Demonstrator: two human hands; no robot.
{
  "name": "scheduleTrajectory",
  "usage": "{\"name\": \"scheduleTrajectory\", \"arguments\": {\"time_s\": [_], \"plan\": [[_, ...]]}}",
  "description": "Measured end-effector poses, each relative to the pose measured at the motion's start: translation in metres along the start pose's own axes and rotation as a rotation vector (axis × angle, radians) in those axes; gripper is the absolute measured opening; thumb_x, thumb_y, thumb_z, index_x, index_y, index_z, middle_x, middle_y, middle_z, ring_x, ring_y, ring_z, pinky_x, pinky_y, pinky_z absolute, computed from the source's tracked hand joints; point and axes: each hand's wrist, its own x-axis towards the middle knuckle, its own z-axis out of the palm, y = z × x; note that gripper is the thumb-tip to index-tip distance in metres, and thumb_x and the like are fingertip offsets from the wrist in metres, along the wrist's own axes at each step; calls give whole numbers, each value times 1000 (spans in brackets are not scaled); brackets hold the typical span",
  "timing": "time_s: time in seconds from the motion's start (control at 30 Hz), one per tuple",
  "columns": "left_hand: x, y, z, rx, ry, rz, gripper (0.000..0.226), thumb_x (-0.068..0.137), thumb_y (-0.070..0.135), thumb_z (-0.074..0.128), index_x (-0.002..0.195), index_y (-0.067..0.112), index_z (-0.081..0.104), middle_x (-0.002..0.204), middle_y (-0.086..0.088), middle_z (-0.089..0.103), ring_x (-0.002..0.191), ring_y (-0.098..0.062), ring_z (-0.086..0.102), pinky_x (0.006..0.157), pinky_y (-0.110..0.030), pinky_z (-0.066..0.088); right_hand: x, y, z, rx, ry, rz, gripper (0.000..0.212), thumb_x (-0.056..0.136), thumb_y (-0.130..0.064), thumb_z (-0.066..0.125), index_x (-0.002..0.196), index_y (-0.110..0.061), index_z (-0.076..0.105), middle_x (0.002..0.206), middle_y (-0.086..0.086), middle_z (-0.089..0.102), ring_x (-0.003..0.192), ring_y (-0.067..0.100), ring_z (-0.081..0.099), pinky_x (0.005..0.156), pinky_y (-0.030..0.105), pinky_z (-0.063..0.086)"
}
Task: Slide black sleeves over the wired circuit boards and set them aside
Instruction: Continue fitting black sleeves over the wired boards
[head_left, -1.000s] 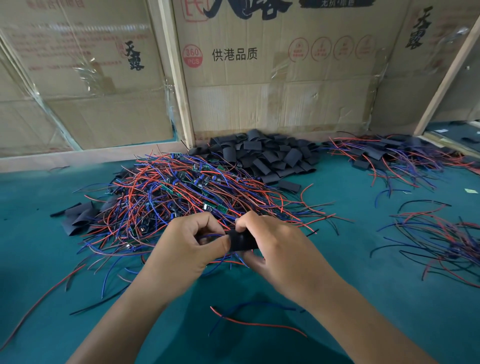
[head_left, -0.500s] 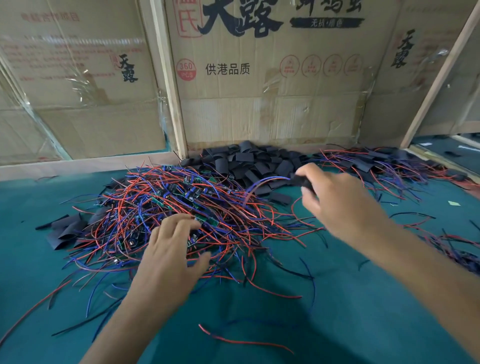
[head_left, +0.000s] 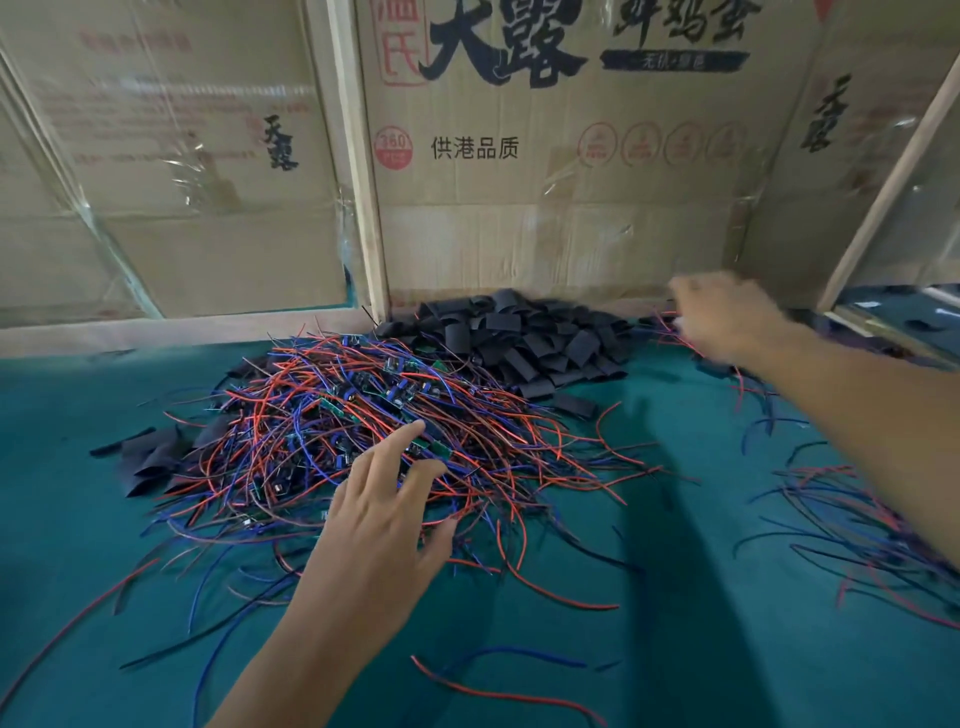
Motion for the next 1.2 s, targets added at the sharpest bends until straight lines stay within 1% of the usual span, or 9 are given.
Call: {"name": "scheduleTrajectory", "arguments": {"time_s": [0.17,0.3,0.47,0.63,0.83,1.0,1.07,1.13,1.2], "plan": [[1,-4,-4,54,35,-39,38,86,29,74,121,19,64,150,-3,42,135,-27,43,105,-45,40,-24,-103,18,192,-178,-336,32,100,-47,47,109,-18,53,95,10,63,87,32,61,66,36,44],[5,-9,-7,74,55,-81,37,86,29,74,120,16,65,149,-5,43,134,-29,44,104,-46,41,-32,-131,23,61,-209,-373,18,102,-26,51,112,-12,48,67,-1,40,65,28,48,59,36,42],[7,-15,-14,59,84,-155,34,90,29,70,121,16,65,149,-4,43,133,-28,43,106,-45,39,-46,-130,14,112,-117,-230,24,95,-3,49,119,-8,48,88,13,66,80,35,62,60,35,41],[8,-17,-17,-8,118,-177,30,90,28,69,118,16,66,137,0,51,125,-24,46,104,-40,38,-66,-133,2,606,164,161,27,95,-9,50,119,-14,60,93,18,70,84,40,63,66,40,50],[5,-13,-13,-50,38,-128,27,95,34,62,119,20,63,133,8,49,123,-17,44,104,-34,36,-111,-151,10,698,49,116,39,91,3,50,126,-13,54,93,12,66,83,34,60,65,39,46],[8,-19,-22,-66,118,-170,22,93,28,65,112,16,66,124,6,56,117,-19,49,100,-34,39,-126,-107,7,981,408,485,38,86,4,58,122,-6,59,108,14,70,91,32,67,83,40,51],[9,-20,-24,-73,135,-161,23,93,28,65,113,17,65,123,6,57,116,-19,49,99,-32,38,-131,-94,3,998,472,555,37,86,2,59,121,-8,59,108,11,69,84,23,66,81,36,51],[8,-15,-24,-114,139,-119,28,93,31,65,118,19,63,122,9,57,115,-16,51,96,-28,37,-138,-99,-9,1092,492,545,33,85,0,62,115,-15,61,100,2,69,74,4,63,75,20,49],[5,-8,-23,-195,81,-70,41,91,44,62,128,29,54,117,22,54,111,-5,51,92,-22,37,-147,-125,-24,1304,353,412,31,83,0,66,101,-24,64,90,-6,69,70,-1,62,68,8,45]]}}
